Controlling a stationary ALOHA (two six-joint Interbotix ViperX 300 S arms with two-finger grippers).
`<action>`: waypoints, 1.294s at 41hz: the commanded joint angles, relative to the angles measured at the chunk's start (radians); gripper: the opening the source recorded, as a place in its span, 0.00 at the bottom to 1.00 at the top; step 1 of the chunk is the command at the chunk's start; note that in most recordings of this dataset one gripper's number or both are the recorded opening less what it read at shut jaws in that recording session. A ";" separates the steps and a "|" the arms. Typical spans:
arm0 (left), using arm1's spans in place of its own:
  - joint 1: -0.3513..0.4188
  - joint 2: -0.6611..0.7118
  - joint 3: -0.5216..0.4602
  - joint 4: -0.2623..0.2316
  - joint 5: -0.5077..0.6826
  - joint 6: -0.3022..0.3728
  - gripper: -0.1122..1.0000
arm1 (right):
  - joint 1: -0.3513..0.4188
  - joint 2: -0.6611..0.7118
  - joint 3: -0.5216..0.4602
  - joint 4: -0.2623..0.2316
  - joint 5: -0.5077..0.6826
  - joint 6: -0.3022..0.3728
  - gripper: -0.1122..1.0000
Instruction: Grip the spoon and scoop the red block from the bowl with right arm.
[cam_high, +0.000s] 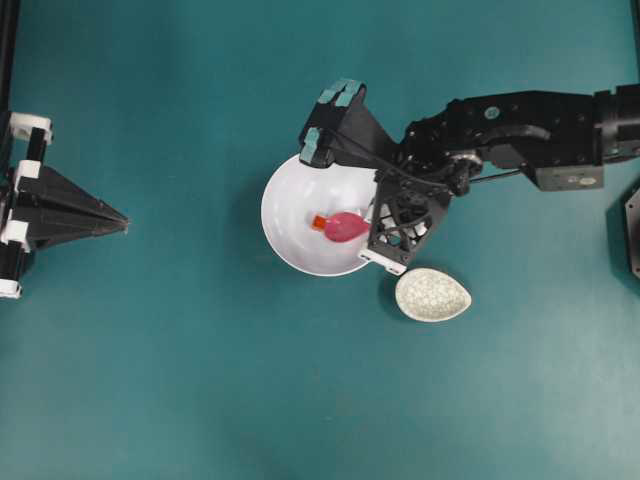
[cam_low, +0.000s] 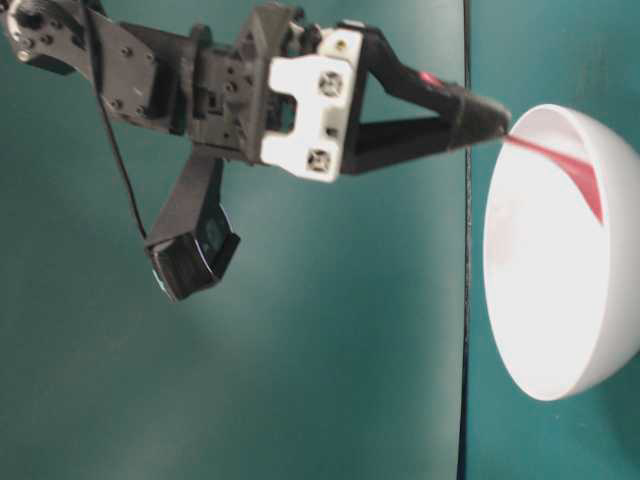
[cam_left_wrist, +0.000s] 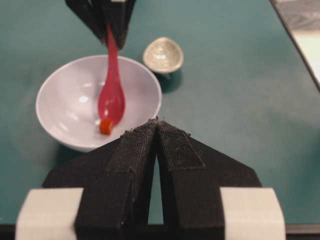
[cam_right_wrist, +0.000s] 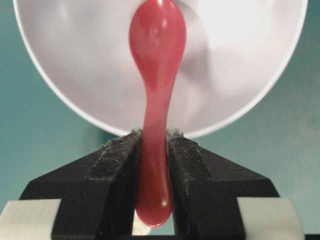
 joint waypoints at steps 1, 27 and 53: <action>-0.002 0.008 -0.025 0.003 -0.011 0.002 0.10 | 0.000 -0.008 -0.025 -0.003 -0.043 0.002 0.31; -0.002 0.008 -0.026 0.003 -0.023 0.000 0.10 | 0.000 0.000 0.002 -0.023 -0.195 0.015 0.31; -0.002 0.008 -0.026 0.003 -0.044 -0.002 0.10 | -0.002 -0.067 0.120 -0.077 -0.337 0.147 0.30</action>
